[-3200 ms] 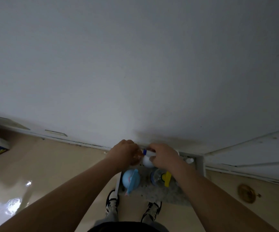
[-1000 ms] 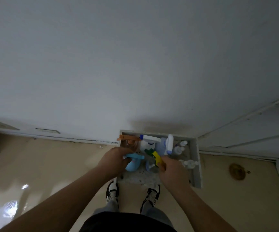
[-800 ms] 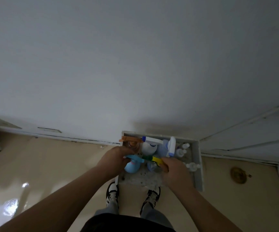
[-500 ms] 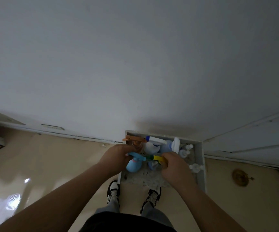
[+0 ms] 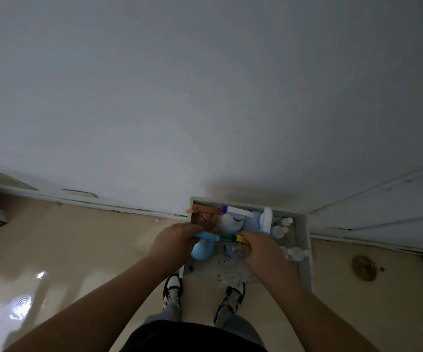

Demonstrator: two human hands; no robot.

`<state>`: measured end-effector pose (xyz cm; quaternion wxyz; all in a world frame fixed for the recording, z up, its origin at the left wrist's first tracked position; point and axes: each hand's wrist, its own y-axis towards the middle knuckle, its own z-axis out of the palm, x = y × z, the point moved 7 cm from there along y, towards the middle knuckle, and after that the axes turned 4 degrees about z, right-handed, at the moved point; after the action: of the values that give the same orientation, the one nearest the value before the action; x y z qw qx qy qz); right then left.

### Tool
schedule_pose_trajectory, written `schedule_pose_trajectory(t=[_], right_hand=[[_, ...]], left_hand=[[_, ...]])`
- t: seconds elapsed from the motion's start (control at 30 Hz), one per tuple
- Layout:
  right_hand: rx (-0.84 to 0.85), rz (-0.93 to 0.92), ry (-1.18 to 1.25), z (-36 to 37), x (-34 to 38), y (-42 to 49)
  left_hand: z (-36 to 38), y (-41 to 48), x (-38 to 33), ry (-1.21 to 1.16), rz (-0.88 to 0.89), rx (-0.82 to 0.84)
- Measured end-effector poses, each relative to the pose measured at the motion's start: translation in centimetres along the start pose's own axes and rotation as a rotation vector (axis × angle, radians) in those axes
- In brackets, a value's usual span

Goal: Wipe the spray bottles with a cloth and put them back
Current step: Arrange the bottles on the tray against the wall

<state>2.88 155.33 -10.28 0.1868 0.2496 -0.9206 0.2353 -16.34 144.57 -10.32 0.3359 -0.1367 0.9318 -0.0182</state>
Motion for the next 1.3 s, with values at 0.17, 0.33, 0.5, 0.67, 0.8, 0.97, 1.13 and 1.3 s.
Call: schedule_pose_trajectory(t=[0.17, 0.33, 0.5, 0.67, 0.8, 0.97, 1.13, 1.3], right_hand=[[0.018, -0.026, -0.043, 0.4, 0.0, -0.4], [0.046, 0.000, -0.025, 0.5, -0.1, -0.6], [0.035, -0.005, 0.041, 0.3, 0.2, -0.5], [0.021, -0.041, 0.034, -0.1, 1.3, -1.2], [-0.021, 0.013, -0.021, -0.5, 1.1, -1.9], [0.001, 0.074, -0.011, -1.8, 1.0, -2.6], [-0.127, 0.057, 0.013, -5.8, 0.4, -3.5], [-0.206, 0.164, 0.122, -9.3, -3.7, -2.3]], left_hand=[[-0.2, -0.2, 0.2, 0.010, -0.001, -0.038], [0.2, 0.1, -0.1, 0.035, 0.005, -0.008], [0.3, 0.2, -0.1, 0.028, -0.013, 0.024], [0.2, -0.1, 0.2, 0.013, -0.033, 0.037], [-0.1, -0.5, -0.2, -0.028, -0.015, 0.020], [0.3, -0.7, -1.2, -0.028, 0.063, 0.050], [-0.8, 0.1, -4.7, -0.032, 0.215, -0.069], [-0.5, 3.1, -10.9, 0.001, 0.252, -0.178]])
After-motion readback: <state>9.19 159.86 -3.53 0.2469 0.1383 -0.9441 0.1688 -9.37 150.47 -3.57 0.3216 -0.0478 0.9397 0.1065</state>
